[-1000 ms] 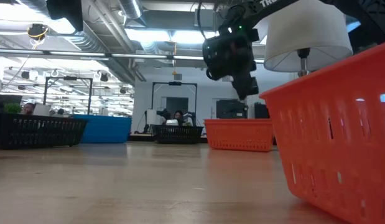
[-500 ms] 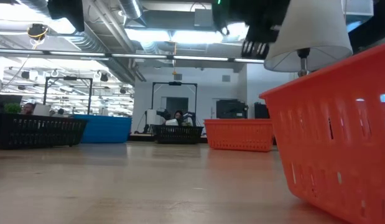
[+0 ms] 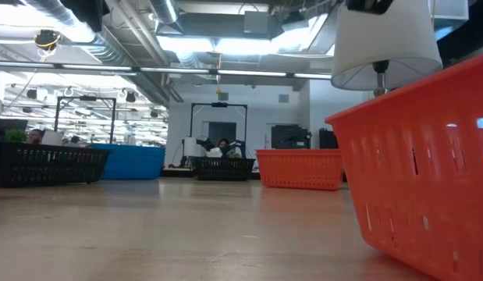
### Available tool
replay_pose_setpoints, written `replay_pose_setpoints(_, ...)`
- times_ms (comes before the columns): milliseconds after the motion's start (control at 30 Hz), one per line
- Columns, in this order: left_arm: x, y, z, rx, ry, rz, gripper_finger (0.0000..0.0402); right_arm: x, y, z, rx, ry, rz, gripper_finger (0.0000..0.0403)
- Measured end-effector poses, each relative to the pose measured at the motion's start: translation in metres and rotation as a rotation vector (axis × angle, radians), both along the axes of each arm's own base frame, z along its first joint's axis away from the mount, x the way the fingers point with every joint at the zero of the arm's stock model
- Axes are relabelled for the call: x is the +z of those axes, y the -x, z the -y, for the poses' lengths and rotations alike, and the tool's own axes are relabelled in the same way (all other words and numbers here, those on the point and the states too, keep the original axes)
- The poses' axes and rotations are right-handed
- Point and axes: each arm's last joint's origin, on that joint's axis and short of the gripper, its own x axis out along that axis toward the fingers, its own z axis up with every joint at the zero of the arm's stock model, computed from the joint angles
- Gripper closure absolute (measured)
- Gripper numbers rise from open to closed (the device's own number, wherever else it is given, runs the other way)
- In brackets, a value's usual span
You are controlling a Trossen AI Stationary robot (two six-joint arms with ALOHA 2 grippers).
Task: Stack baskets by color
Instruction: Stack the bottom orange bin on top of the top orange bin
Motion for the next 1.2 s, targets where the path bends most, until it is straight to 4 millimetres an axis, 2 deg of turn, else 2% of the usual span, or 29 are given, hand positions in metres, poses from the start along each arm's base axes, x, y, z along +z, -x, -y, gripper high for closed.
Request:
replay_pose_setpoints(133,0.001,0.000,0.005,-0.058,-0.017,0.007,0.0401,-0.008,-0.008,-0.029,0.040,0.059,0.094,0.0295)
replay_pose_setpoints(300,0.001,0.001,0.011,-0.093,-0.017,0.008,0.0401,-0.020,-0.026,-0.055,0.077,0.082,0.238,0.0295)
replay_pose_setpoints(400,0.001,0.002,0.013,-0.110,-0.018,0.008,0.0401,-0.030,-0.032,-0.064,0.089,0.099,0.243,0.0295)
replay_pose_setpoints(667,0.001,0.003,0.018,-0.141,-0.019,0.009,0.0401,-0.078,-0.049,-0.092,0.144,0.143,0.161,0.0295)
replay_pose_setpoints(833,0.001,0.004,0.020,-0.154,-0.019,0.009,0.0401,-0.101,-0.058,-0.102,0.157,0.147,0.148,0.0295)
replay_pose_setpoints(1200,0.001,0.004,0.021,-0.158,-0.018,0.010,0.0401,-0.137,-0.069,-0.108,0.165,0.177,0.078,0.0295)
